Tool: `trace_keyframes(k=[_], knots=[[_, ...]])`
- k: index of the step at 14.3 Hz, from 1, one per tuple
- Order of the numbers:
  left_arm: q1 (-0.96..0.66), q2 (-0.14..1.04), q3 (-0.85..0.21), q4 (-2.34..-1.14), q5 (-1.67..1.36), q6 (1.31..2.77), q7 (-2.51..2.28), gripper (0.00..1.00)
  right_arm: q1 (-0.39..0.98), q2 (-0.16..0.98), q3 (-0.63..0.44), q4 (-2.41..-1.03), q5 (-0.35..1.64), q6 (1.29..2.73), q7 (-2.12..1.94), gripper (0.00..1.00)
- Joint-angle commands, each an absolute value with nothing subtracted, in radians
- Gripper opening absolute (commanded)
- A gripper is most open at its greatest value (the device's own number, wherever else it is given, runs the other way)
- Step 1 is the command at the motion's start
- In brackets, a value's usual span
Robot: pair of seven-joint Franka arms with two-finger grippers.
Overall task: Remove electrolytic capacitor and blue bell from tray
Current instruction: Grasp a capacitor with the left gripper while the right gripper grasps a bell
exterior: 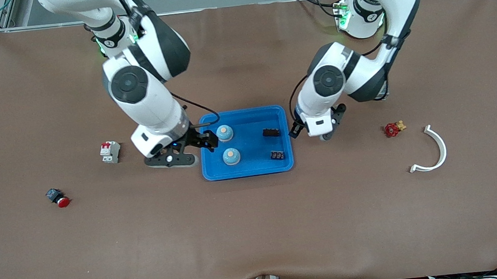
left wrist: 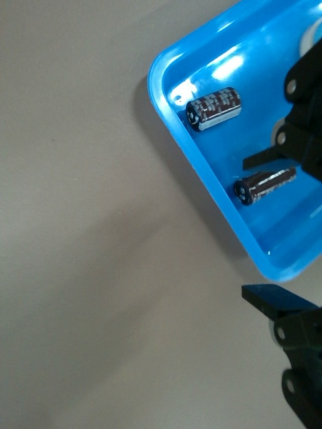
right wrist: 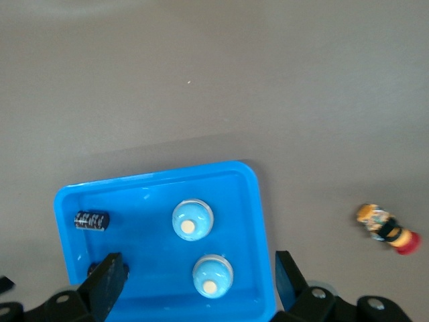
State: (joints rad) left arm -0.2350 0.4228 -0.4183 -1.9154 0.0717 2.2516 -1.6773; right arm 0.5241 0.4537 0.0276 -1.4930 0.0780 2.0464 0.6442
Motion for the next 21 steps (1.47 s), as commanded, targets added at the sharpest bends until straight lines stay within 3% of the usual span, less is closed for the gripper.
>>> trace_keyframes(k=[1,9,17,19,21], knots=[[-0.27,0.483,-0.42,-1.891,0.107,2.313,-1.795,0.68,0.534,0.527,0.015,-1.486,0.087,2.104,0.669,1.0],[-0.324,0.643,-0.413,-1.806,0.141,2.41,-1.976,0.62,0.612,0.663,0.014,-1.491,0.075,2.209,0.669,1.0],[-0.325,0.68,-0.413,-1.809,0.146,2.461,-2.098,0.5,0.632,0.715,0.011,-1.546,0.015,2.296,0.667,1.0],[-0.325,0.687,-0.413,-1.807,0.146,2.461,-2.103,0.43,0.634,0.726,0.011,-1.549,0.012,2.307,0.667,1.0],[-0.327,0.69,-0.413,-1.805,0.146,2.461,-2.105,0.43,0.635,0.735,0.011,-1.549,0.012,2.319,0.667,1.0]])
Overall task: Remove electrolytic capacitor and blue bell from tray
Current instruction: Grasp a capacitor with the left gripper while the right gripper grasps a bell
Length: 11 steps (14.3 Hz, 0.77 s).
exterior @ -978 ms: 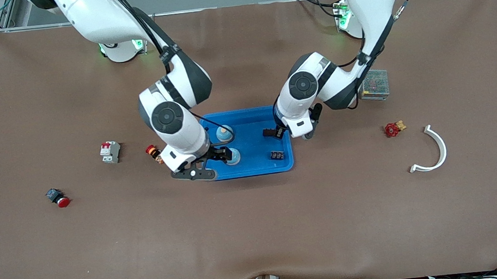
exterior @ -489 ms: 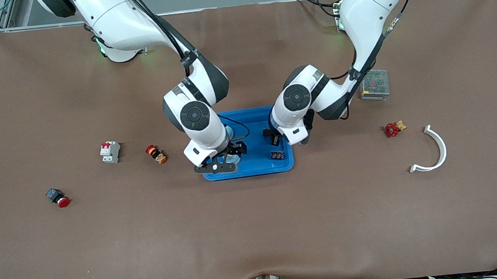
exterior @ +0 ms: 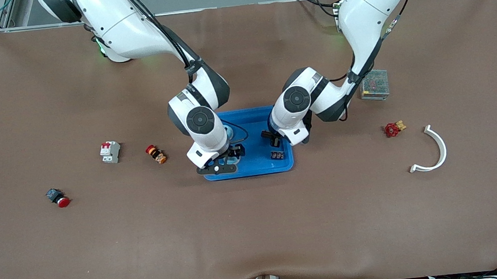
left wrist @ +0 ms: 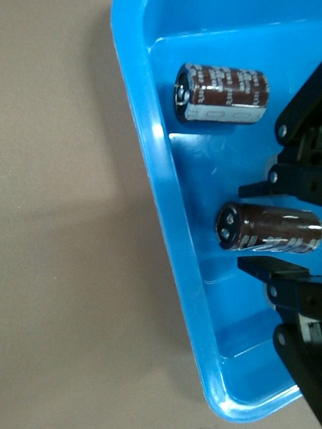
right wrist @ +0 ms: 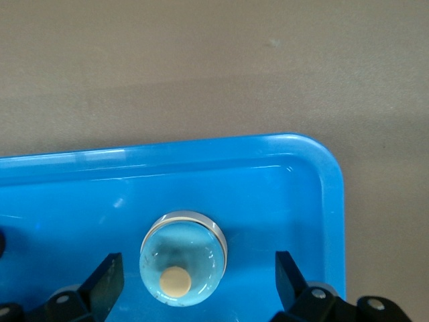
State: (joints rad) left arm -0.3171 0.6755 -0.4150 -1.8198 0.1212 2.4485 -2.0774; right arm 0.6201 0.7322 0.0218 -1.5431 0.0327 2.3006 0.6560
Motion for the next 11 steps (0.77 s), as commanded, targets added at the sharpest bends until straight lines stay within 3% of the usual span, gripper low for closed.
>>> trace_keyframes(k=[1,3,4,6,7,11], knots=[[-0.33,0.69,-0.413,-1.805,0.146,2.461,-2.103,0.43,0.635,0.742,0.011,-1.549,0.012,2.328,0.667,1.0],[-0.334,0.692,-0.413,-1.805,0.147,2.461,-2.103,0.43,0.637,0.753,0.012,-1.548,0.014,2.339,0.669,1.0],[-0.342,0.693,-0.413,-1.805,0.147,2.461,-2.103,0.36,0.641,0.756,0.012,-1.548,0.014,2.342,0.669,1.0],[-0.342,0.692,-0.413,-1.804,0.147,2.461,-2.1,0.07,0.647,0.767,0.012,-1.546,0.012,2.344,0.669,1.0],[-0.342,0.69,-0.411,-1.804,0.149,2.461,-2.095,0.0,0.649,0.769,0.012,-1.546,0.012,2.35,0.669,1.0],[-0.334,0.663,-0.411,-1.804,0.215,2.432,-2.094,0.0,0.657,0.781,0.012,-1.546,0.014,2.358,0.667,1.0]])
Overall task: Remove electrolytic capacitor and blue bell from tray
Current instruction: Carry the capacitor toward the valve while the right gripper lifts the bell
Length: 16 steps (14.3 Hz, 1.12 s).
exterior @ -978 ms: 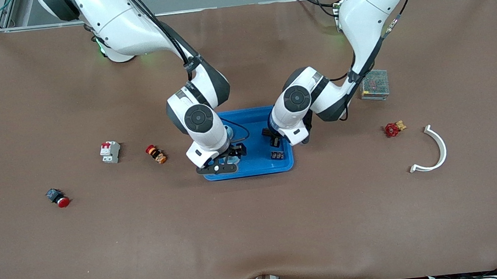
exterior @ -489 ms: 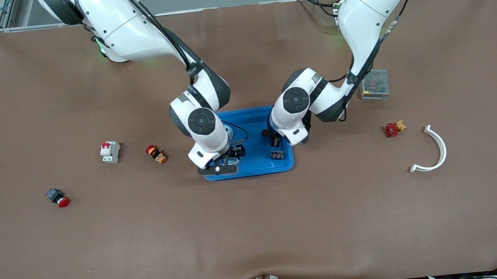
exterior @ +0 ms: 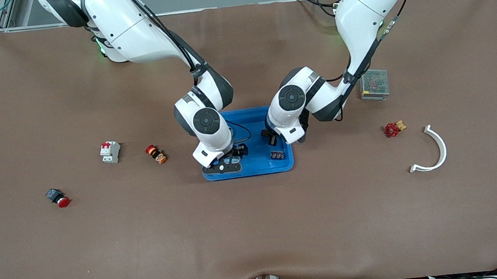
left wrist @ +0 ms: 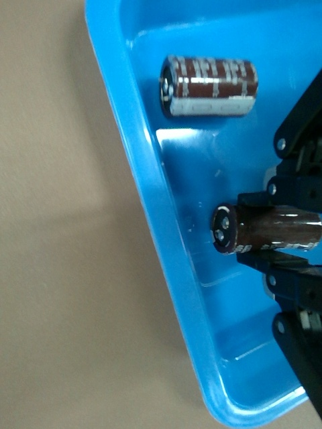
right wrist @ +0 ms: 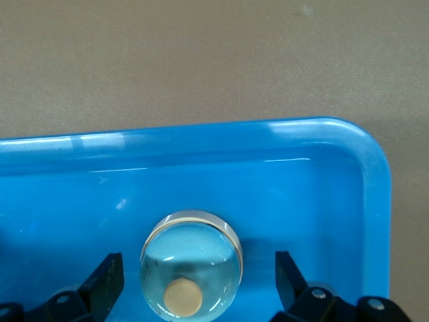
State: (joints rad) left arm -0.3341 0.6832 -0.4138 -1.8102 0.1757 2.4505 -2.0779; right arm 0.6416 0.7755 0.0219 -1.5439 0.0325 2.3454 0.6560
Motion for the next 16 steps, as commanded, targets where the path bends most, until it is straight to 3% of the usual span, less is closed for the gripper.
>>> trace_keyframes(k=[1,9,12,16], knots=[[-0.328,0.643,-0.411,-1.804,0.221,2.401,-2.091,0.0,0.657,0.781,0.012,-1.546,0.014,2.358,0.667,1.0],[-0.247,0.505,-0.411,-1.792,0.242,2.168,-2.039,0.0,0.661,0.798,0.012,-1.546,0.012,2.372,0.667,1.0],[-0.144,0.476,-0.422,-1.799,0.247,2.048,-1.965,0.0,0.661,0.802,0.012,-1.546,0.012,2.372,0.667,1.0],[-0.063,0.466,-0.422,-1.818,0.245,1.997,-1.862,0.0,0.663,0.802,0.011,-1.546,0.012,2.372,0.667,1.0]])
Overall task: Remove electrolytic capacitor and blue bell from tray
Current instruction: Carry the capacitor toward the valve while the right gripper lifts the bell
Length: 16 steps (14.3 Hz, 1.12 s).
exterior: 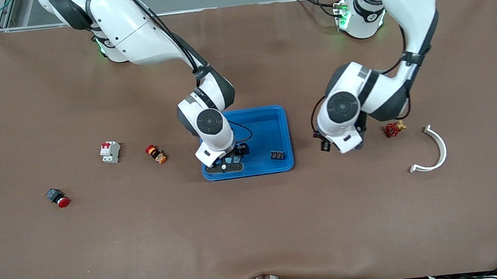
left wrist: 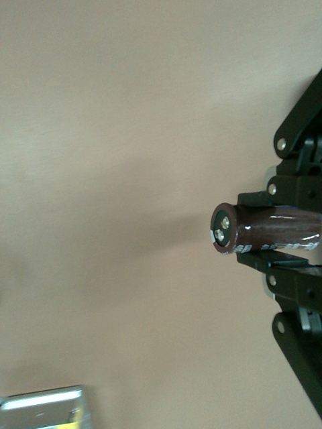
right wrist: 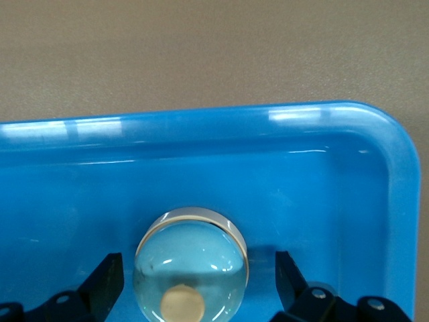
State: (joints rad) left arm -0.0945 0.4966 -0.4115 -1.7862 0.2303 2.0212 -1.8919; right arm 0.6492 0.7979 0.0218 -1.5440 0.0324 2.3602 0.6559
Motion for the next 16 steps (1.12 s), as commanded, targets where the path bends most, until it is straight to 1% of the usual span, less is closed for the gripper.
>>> trace_keyframes(k=[1,6,9,10,12,14,15,16], knots=[[-0.042,0.466,-0.423,-1.821,0.244,1.979,-1.838,0.0,0.663,0.801,0.012,-1.546,0.012,2.372,0.667,1.0],[0.081,0.394,-0.426,-1.931,0.238,1.979,-1.665,0.0,0.663,0.801,0.012,-1.546,0.012,2.372,0.667,1.0],[0.156,0.394,-0.431,-1.98,0.236,2.0,-1.635,0.0,0.663,0.801,0.012,-1.545,0.012,2.37,0.667,0.74],[0.184,0.394,-0.44,-1.997,0.236,2.011,-1.632,0.0,0.663,0.801,0.012,-1.545,0.012,2.372,0.667,0.66],[0.254,0.376,-0.475,-2.064,0.238,2.063,-1.567,0.0,0.661,0.801,0.012,-1.545,0.012,2.372,0.667,0.56],[0.288,0.373,-0.479,-2.112,0.242,2.111,-1.501,0.0,0.661,0.799,0.012,-1.542,0.014,2.368,0.667,0.41],[0.291,0.373,-0.479,-2.146,0.245,2.161,-1.482,0.0,0.66,0.799,0.012,-1.54,0.014,2.367,0.667,0.38],[0.31,0.373,-0.479,-2.173,0.247,2.199,-1.464,0.0,0.66,0.798,0.012,-1.537,0.014,2.361,0.667,0.37]])
